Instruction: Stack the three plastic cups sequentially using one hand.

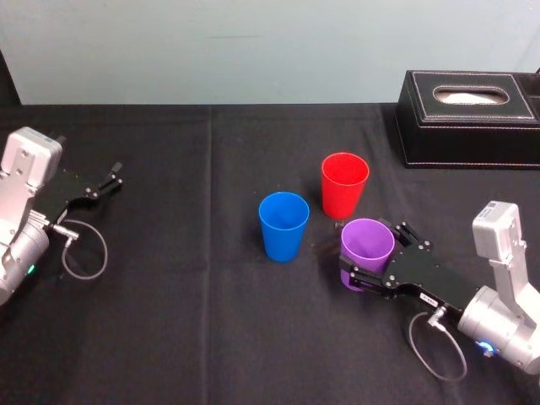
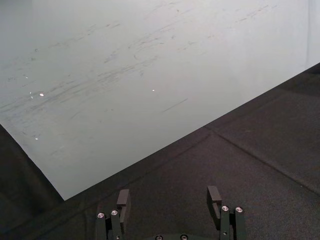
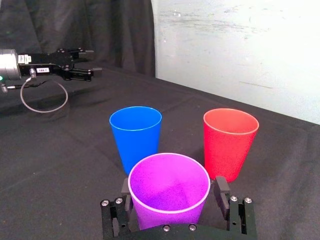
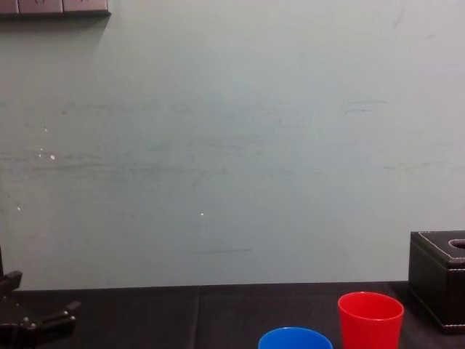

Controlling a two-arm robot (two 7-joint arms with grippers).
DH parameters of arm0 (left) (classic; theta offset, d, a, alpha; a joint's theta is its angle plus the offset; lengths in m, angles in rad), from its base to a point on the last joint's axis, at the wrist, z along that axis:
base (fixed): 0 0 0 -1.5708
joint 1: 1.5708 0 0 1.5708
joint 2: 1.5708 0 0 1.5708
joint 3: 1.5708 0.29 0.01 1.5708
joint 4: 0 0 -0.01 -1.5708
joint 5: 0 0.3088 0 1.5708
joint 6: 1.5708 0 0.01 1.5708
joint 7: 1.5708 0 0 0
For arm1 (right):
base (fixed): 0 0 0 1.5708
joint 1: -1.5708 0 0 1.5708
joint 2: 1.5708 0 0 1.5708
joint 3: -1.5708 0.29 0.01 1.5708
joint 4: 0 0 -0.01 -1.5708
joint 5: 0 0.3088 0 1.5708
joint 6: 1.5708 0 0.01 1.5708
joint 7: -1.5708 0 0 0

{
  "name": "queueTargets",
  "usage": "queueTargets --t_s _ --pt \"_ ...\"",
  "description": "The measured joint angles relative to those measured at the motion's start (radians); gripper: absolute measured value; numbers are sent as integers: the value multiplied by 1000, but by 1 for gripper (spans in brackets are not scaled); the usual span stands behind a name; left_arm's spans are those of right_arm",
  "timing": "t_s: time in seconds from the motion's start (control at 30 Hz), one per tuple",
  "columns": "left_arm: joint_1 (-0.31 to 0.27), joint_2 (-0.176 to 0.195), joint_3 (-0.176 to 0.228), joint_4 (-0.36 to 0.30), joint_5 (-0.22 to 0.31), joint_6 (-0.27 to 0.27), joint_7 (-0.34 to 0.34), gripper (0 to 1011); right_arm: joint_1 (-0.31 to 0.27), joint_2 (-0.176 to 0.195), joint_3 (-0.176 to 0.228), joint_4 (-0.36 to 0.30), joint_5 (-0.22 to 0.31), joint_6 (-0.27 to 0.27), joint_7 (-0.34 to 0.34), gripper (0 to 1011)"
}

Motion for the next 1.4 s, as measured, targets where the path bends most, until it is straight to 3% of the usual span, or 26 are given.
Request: queueTargets --t_s 0.4,0.5,0.7,0.9,1.2,1.4 --pt "0 0 0 0 0 0 0 1005 9 -16 2 9 -23 1 1 1004" --pt "0 0 0 0 0 0 0 1005 8 -15 2 9 -21 1 0 966" --pt "0 0 0 0 0 0 0 1004 7 -13 2 8 -18 2 0 794" --pt "0 0 0 0 0 0 0 1005 3 -9 12 -25 -26 23 0 754" --pt "0 0 0 0 0 0 0 1005 21 24 47 -165 -48 143 -15 737" --pt "0 0 0 0 0 0 0 1004 92 32 52 -213 -34 235 -13 737"
